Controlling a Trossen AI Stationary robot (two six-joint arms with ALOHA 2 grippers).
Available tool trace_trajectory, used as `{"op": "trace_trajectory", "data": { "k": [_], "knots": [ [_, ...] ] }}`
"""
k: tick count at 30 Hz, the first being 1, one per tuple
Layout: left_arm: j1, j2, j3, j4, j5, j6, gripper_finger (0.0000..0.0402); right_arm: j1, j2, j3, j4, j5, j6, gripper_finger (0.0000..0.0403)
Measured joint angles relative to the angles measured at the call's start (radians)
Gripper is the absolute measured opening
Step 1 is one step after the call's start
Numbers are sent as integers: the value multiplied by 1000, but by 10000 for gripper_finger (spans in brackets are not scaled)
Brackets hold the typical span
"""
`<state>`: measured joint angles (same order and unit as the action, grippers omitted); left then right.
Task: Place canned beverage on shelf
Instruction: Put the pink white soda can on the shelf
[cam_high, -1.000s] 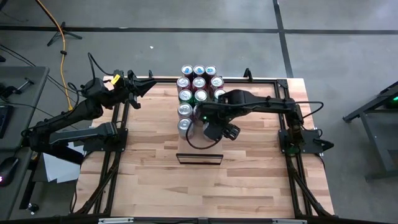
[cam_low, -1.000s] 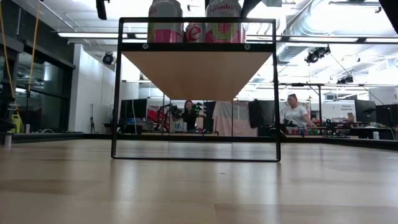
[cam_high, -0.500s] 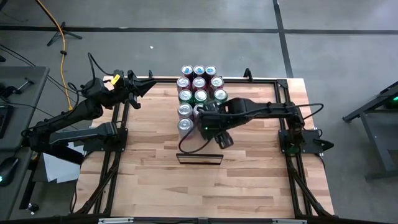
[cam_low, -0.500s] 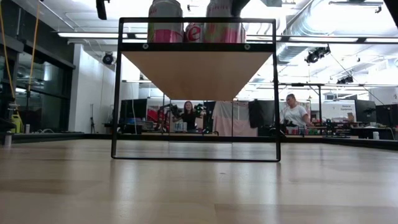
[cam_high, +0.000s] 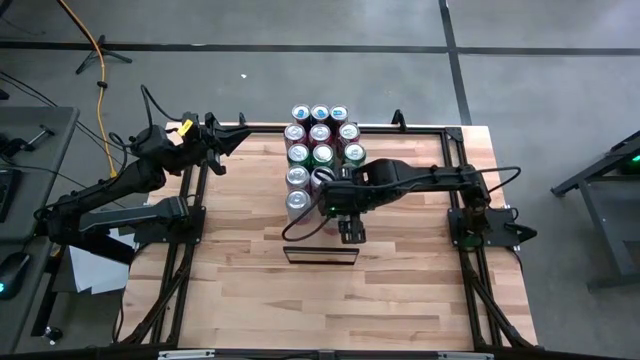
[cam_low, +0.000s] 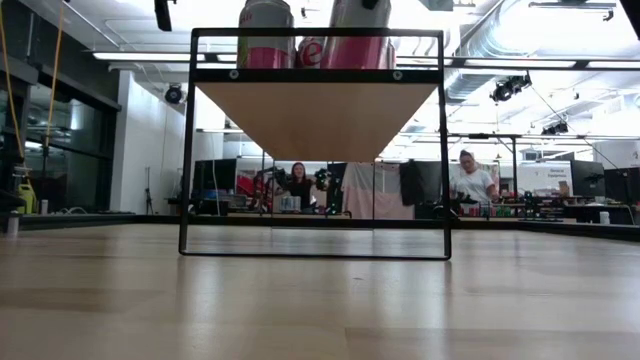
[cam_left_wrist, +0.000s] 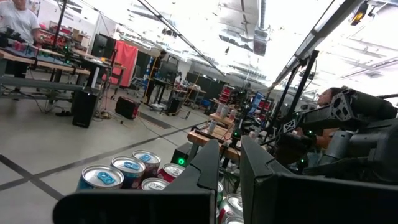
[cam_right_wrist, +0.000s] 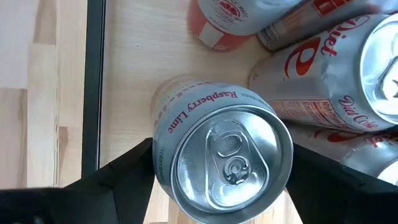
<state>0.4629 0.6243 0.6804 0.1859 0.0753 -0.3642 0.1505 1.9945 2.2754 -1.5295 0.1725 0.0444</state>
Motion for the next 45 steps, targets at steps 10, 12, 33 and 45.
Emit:
{"op": "trace_trajectory", "data": {
  "k": [10,12,33,45],
  "knots": [
    [0,0,0,0,0,1,0,0,0,0,0,-1,27,295],
    [0,0,0,0,0,1,0,0,0,0,0,-1,26,295],
    [0,0,0,196,0,16,0,0,-1,1,-44,71,357,311],
    [0,0,0,354,10,-1,0,0,-1,1,-34,56,342,311]
  ]
}}
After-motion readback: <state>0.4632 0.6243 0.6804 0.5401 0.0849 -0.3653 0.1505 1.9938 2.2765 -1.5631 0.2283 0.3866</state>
